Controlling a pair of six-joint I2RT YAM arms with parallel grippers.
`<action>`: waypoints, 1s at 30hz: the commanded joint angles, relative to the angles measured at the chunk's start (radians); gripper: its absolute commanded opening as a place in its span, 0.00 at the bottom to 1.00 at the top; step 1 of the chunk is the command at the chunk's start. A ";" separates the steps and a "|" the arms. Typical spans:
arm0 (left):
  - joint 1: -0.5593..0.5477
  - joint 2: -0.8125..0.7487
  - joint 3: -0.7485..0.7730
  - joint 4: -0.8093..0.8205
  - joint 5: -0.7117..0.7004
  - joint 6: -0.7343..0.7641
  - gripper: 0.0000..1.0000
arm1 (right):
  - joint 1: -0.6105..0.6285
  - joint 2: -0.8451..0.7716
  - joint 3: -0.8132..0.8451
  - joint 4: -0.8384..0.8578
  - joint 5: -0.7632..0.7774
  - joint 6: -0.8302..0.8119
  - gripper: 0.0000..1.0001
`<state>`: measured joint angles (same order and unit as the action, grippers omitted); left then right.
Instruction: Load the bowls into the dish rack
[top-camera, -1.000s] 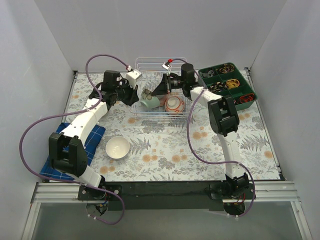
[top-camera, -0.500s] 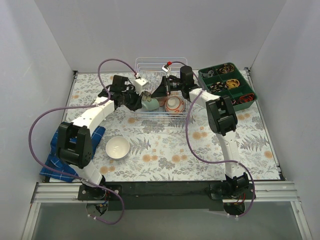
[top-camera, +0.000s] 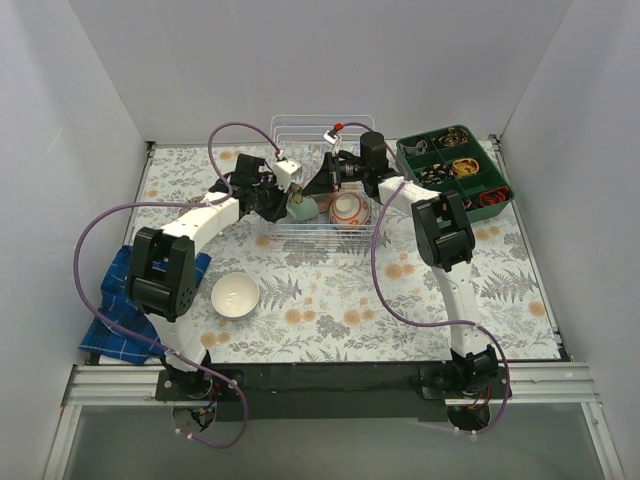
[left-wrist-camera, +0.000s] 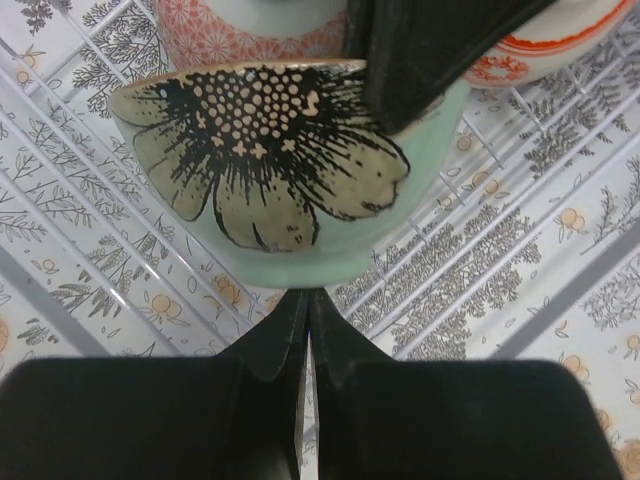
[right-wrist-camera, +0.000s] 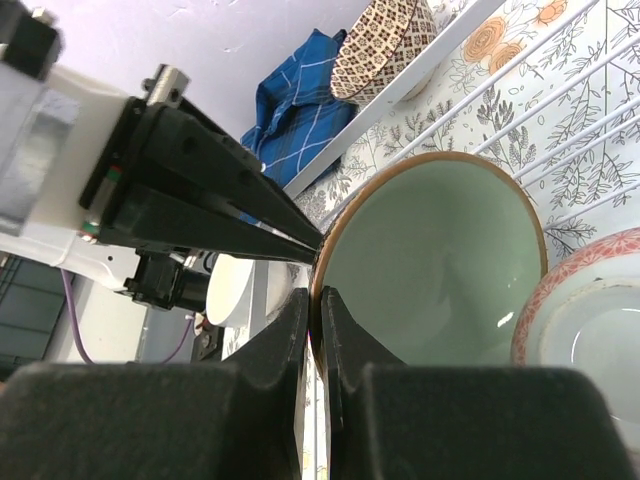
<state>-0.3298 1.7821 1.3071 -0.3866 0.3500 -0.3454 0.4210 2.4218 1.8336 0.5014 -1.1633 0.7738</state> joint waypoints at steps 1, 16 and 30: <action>-0.008 0.036 0.044 0.075 -0.008 -0.023 0.00 | -0.007 -0.021 0.024 -0.009 0.019 -0.067 0.07; -0.020 0.177 0.164 0.163 0.004 -0.073 0.00 | -0.105 -0.148 0.090 -0.394 0.232 -0.451 0.41; -0.041 0.270 0.280 0.196 0.020 -0.126 0.00 | -0.114 -0.262 0.084 -0.673 0.481 -0.771 0.48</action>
<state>-0.3473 2.0514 1.5219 -0.2279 0.3389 -0.4473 0.3027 2.2227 1.8889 -0.1146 -0.7475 0.0898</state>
